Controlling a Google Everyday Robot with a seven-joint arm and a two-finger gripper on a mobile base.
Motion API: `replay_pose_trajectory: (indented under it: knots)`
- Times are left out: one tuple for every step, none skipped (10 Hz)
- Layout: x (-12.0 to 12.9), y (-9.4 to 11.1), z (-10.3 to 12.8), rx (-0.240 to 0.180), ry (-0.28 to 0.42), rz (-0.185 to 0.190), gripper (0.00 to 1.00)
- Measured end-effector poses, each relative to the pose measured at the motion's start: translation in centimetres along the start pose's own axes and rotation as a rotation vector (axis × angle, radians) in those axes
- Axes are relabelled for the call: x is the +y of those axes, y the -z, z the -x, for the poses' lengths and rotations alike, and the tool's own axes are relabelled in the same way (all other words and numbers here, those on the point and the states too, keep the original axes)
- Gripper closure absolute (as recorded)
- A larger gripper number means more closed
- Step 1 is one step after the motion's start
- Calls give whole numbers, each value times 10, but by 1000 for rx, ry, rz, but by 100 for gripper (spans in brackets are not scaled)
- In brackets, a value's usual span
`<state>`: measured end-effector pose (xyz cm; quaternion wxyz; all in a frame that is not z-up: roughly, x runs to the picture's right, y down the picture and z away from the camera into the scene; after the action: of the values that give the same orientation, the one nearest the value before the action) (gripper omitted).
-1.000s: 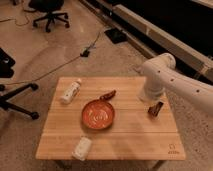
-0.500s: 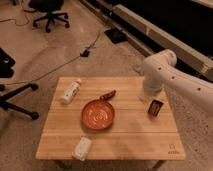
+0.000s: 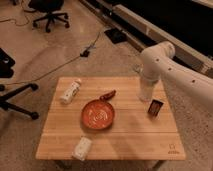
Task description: Place the ceramic cup over the eraser
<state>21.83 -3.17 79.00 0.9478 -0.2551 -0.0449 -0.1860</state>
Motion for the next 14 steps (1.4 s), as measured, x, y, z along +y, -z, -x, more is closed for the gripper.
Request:
replay_pose_trajectory:
  knots:
    - [-10,-5,-11,-5,-4,15,20]
    - [-17,-11,-24,-11,-13,28,20]
    - [-21,-17,-40,-10,-27,45,20]
    - [-24,-24,-49,-7,-34,59,20]
    - [-30,-28,-50,-8,-34,58,20]
    - [-33,-36,-53,-12,-35,64,20]
    - [-32,-46,-59,-10,-37,72,20]
    - [-34,-52,-58,-11,-33,73,20]
    - [-37,-58,-56,-13,-27,68,20]
    - [-40,-65,-56,-14,-25,66,20]
    - [-42,-70,-58,-14,-27,66,20]
    - [-45,-77,-63,-11,-34,66,20]
    - [-48,-85,-66,-8,-40,80,20]
    - [-50,-90,-69,-4,-44,89,20]
